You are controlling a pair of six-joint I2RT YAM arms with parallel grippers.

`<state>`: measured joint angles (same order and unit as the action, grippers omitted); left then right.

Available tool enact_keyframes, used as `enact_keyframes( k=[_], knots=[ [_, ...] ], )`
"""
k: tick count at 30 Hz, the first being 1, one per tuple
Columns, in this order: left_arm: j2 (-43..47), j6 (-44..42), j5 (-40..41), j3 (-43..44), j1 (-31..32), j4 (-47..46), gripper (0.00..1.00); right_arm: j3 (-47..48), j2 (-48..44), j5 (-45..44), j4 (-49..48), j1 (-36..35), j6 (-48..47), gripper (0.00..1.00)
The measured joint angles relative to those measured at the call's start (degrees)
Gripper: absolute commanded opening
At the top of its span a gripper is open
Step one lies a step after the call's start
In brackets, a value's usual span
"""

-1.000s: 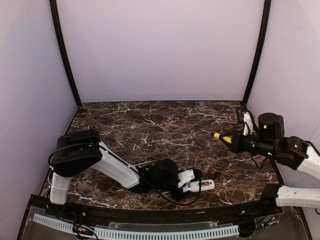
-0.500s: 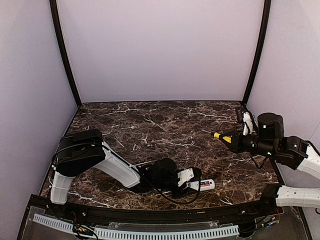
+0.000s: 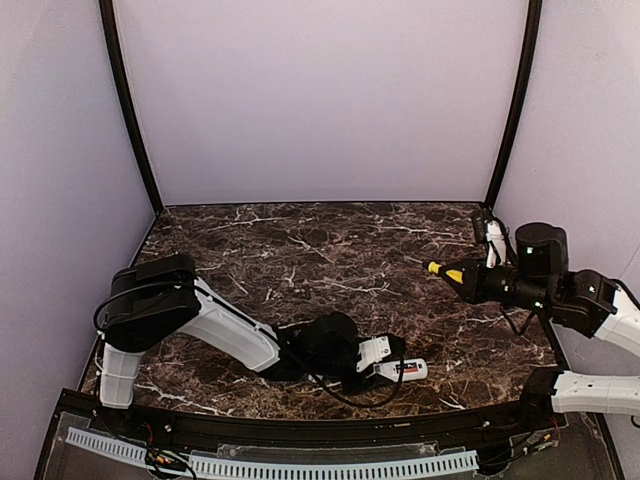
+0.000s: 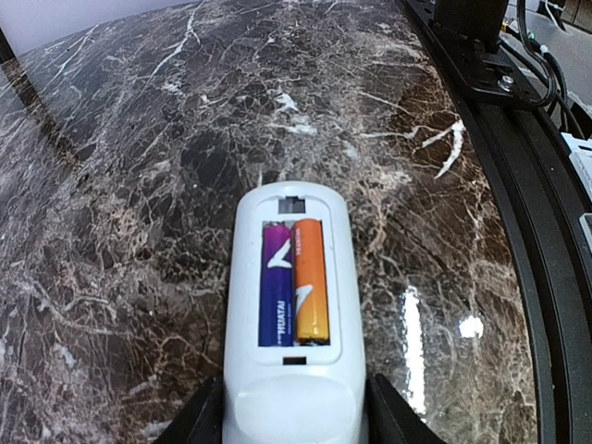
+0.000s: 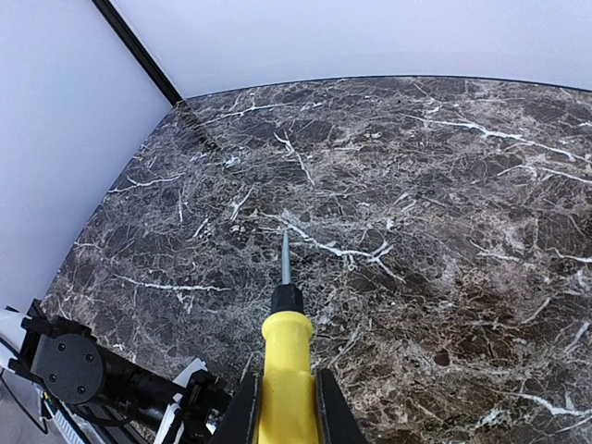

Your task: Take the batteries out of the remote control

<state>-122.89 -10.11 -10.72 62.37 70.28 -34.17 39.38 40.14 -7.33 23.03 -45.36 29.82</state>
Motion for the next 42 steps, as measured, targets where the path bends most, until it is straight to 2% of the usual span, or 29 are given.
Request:
enact_keyframes(
  k=[6,16,22,30,35,42],
  knots=[
    [4.1,-2.9,4.9,0.6,0.0,8.7,0.0,0.9,0.4,0.0,0.0,0.0,-0.9,0.0],
    [15.5,-7.3,21.1,0.6,-0.1,18.6,0.0,1.4,0.7,0.0,-0.3,0.0,-2.1,0.0],
    [20.6,-10.0,28.3,1.5,-0.3,24.1,0.0,2.1,0.5,0.0,-0.5,0.0,-2.4,0.0],
    [26.3,-13.0,25.7,3.1,-4.6,34.6,0.0,2.1,0.9,0.5,-1.3,0.0,-2.4,0.0],
    [33.3,-13.6,25.1,0.2,-8.5,33.5,0.0,2.2,1.7,2.1,-2.2,0.0,-2.4,0.0],
    [44.9,-19.8,24.6,-9.3,-8.4,28.2,0.0,5.8,5.9,7.7,-2.2,0.0,-2.4,0.0]
  ],
)
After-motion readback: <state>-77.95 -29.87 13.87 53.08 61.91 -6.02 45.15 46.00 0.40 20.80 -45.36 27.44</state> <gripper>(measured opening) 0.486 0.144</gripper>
